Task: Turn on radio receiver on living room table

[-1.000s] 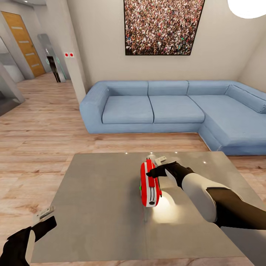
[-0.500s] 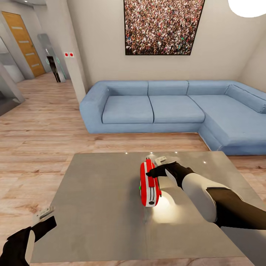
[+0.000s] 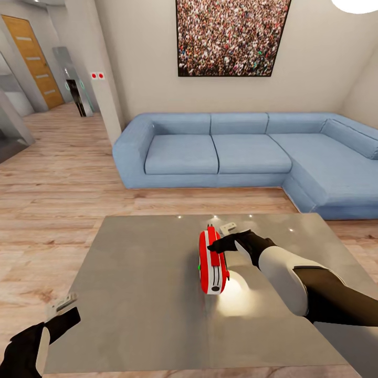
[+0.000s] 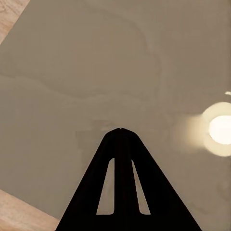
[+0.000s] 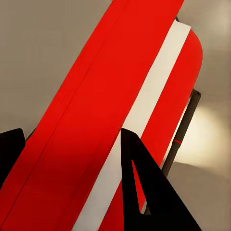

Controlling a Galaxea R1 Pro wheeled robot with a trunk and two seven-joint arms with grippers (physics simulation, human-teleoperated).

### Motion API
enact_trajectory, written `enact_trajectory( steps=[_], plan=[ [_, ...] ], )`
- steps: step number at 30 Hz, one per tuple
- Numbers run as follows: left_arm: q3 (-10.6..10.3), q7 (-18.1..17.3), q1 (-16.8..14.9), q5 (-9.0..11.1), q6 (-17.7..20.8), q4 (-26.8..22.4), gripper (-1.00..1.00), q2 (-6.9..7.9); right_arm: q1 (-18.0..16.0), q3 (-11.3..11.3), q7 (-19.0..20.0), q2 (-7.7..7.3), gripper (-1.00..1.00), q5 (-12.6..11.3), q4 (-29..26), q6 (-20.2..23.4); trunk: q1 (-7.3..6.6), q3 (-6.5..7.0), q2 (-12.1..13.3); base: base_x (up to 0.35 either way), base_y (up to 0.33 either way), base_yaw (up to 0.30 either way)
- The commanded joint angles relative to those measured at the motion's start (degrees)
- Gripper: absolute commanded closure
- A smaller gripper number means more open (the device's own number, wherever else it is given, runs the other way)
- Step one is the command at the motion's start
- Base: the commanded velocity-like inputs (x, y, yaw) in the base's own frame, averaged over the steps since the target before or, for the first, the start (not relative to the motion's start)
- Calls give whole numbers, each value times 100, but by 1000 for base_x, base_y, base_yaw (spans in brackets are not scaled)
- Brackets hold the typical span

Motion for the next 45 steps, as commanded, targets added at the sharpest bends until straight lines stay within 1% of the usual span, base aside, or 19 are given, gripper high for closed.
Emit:
enact_trajectory(
  steps=[1, 6, 14, 21, 26, 45],
  plan=[
    [0, 1, 0, 0, 0, 1, 100, -1, -2, -30, -3, 0, 100, -12, -3, 0, 0, 0, -2, 0, 0, 0],
    [0, -3, 0, 0, 2, -1, 100, -7, -2, -30, -8, -1, 100, -12, -3, 2, 0, 0, -2, 0, 0, 0],
    [0, 1, 0, -3, 3, 0, 100, -8, -2, -30, -2, 1, 100, -12, -3, 4, 176, -144, -323, 0, 0, 0],
    [0, -3, 0, -8, 5, 1, 100, -9, -2, -30, -1, -2, 100, -12, -3, 4, 176, -144, -323, 0, 0, 0],
    [0, 0, 0, -9, 5, 2, 100, -9, -2, -30, -1, 0, 100, -12, -3, 4, 286, -234, -523, 0, 0, 0],
    [0, -2, 0, -9, 5, 2, 100, -9, -2, -30, 0, 1, 100, -12, -3, 15, 286, -234, -523, 0, 0, 0]
  ],
)
